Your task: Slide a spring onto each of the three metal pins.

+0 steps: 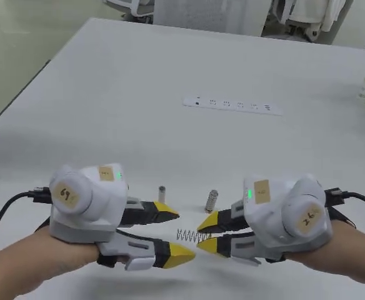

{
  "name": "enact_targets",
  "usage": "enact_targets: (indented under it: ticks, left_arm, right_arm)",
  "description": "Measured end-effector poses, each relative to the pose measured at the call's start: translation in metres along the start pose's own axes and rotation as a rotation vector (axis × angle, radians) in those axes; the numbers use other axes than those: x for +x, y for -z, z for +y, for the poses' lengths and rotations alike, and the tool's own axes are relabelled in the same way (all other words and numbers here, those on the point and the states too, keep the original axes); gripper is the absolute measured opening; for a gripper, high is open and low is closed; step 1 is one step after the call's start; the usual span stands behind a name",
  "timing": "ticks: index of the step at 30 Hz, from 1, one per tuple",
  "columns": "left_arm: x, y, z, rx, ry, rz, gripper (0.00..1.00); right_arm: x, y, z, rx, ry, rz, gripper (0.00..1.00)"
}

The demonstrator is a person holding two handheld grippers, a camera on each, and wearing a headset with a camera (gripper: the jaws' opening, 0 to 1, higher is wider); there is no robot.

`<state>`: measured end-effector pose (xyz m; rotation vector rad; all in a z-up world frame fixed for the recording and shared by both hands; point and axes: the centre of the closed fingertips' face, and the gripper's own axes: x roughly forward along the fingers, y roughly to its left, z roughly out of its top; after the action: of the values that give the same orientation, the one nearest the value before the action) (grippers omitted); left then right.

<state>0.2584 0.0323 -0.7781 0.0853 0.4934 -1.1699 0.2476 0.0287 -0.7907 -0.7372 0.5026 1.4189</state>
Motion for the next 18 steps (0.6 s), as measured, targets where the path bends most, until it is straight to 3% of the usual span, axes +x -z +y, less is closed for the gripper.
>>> enact_targets:
  ticks: [12, 18]
  left_arm:
    - [0.008, 0.000, -0.009, 0.046, 0.048, 0.023, 0.21]
    - [0.009, -0.003, -0.011, 0.057, 0.062, 0.016, 0.10]
  right_arm:
    - [-0.007, -0.002, 0.003, -0.030, -0.025, -0.014, 0.08]
    - [-0.008, -0.004, 0.004, -0.035, -0.029, -0.024, 0.08]
